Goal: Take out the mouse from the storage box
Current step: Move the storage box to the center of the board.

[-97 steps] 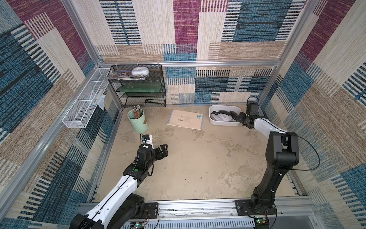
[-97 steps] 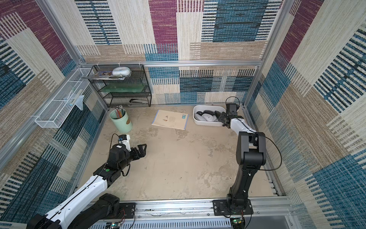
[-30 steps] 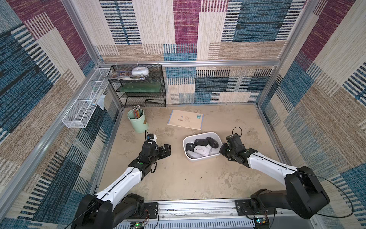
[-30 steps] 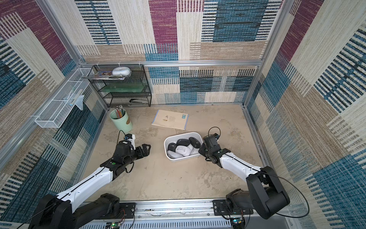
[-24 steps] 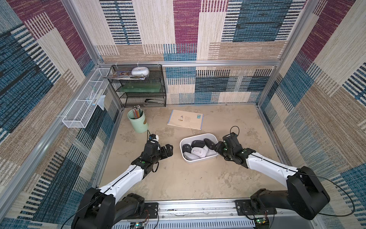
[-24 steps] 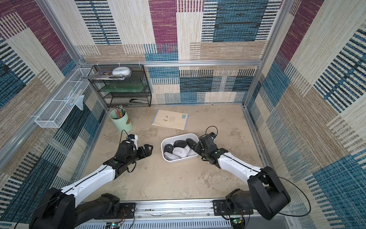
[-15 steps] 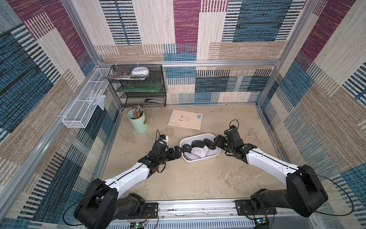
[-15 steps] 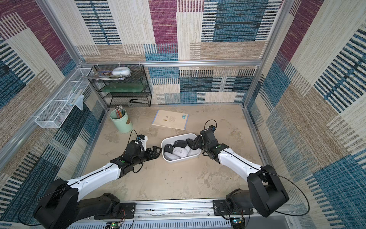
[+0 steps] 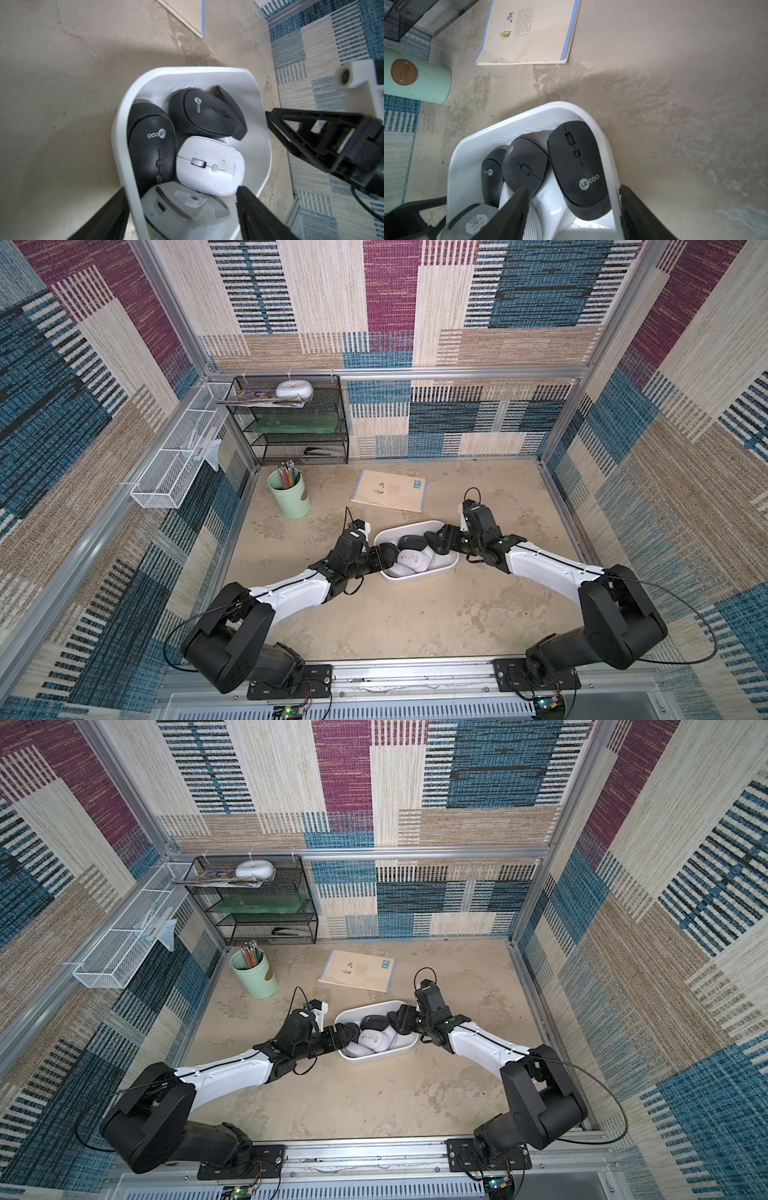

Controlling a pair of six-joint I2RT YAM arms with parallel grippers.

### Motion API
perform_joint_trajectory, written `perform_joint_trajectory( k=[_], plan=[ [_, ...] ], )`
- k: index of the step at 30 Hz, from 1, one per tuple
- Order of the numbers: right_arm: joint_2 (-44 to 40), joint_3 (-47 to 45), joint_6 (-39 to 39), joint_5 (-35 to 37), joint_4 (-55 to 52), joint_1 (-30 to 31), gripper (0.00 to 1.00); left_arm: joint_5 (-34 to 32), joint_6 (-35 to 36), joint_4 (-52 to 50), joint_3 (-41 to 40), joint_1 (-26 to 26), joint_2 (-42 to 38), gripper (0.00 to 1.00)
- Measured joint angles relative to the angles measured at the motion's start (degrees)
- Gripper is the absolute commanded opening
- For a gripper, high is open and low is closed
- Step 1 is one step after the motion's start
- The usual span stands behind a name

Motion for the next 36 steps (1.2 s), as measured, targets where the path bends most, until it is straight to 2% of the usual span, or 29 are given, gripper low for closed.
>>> perform_joint_trajectory(
  k=[12, 19, 22, 26, 30, 36],
  plan=[
    [-2.58, -3.23, 3.08, -0.35, 1.79, 4.02, 0.71, -2.54, 1.31, -3.21, 4.98, 3.87, 4.07, 0.79],
    [-2.32, -2.64, 3.56, -1.81, 0.57, 4.98, 0.73, -1.16, 1.29, -2.75, 5.27, 6.12, 4.7, 0.79],
    [-2.4, -0.52, 3.06, -0.72, -3.39, 5.29, 0.73, -0.02, 1.27, -2.64, 4.66, 6.56, 3.67, 0.83],
    [-3.85, 2.78, 0.81, 1.57, -7.63, 5.79, 0.73, 0.44, 2.03, -6.19, 4.09, 7.37, -2.16, 0.89],
    [-4.76, 5.57, -2.36, 2.93, -9.88, 8.52, 0.74, -1.11, 4.17, -10.62, 0.7, 11.89, -12.92, 0.95],
    [-4.02, 6.45, -5.16, 5.14, -11.65, 10.86, 0.73, -6.51, 6.69, -17.84, -6.47, 14.53, -28.96, 0.97]
  ],
)
